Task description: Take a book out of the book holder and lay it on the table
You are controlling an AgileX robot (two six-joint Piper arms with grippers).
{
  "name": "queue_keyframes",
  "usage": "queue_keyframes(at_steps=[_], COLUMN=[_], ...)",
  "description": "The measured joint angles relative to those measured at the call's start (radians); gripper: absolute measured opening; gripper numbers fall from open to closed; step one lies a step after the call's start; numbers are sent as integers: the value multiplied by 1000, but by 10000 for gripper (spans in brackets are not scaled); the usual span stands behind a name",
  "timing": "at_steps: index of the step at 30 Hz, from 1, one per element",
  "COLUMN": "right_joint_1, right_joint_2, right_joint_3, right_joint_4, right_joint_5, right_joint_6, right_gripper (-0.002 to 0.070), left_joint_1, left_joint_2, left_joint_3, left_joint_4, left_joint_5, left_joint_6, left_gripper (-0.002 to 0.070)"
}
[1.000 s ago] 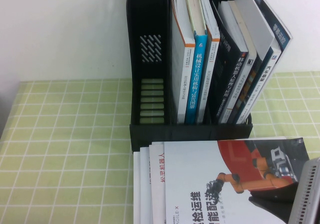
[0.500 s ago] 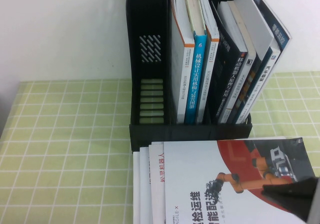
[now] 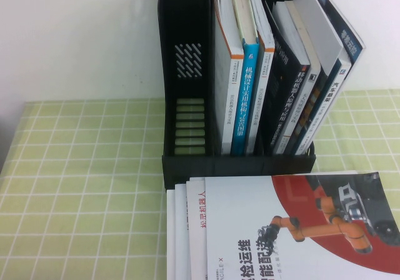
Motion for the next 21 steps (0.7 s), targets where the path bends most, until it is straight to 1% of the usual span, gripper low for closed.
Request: queue_keyframes(at_steps=[3, 10, 13, 17, 21], right_joint_1=[-46, -72, -112, -171, -185], right_joint_2=[-91, -264, -314, -319, -319], right_joint_3=[84, 295, 398, 425, 425], right_joint_4=[2, 4, 8, -3, -67], right_joint_5=[0, -7, -34, 19, 49], right_joint_6=[61, 190, 250, 309, 351], right_gripper=[-2, -2, -2, -2, -2], left_joint_1=[0, 0, 0, 0, 0], left_joint_2=[0, 0, 0, 0, -2], left_joint_3=[0, 0, 0, 0, 0], left_joint_4=[0, 0, 0, 0, 0], left_joint_5=[0, 0, 0, 0, 0], left_joint_6=[0, 0, 0, 0, 2], left_gripper=[-3, -3, -3, -3, -3])
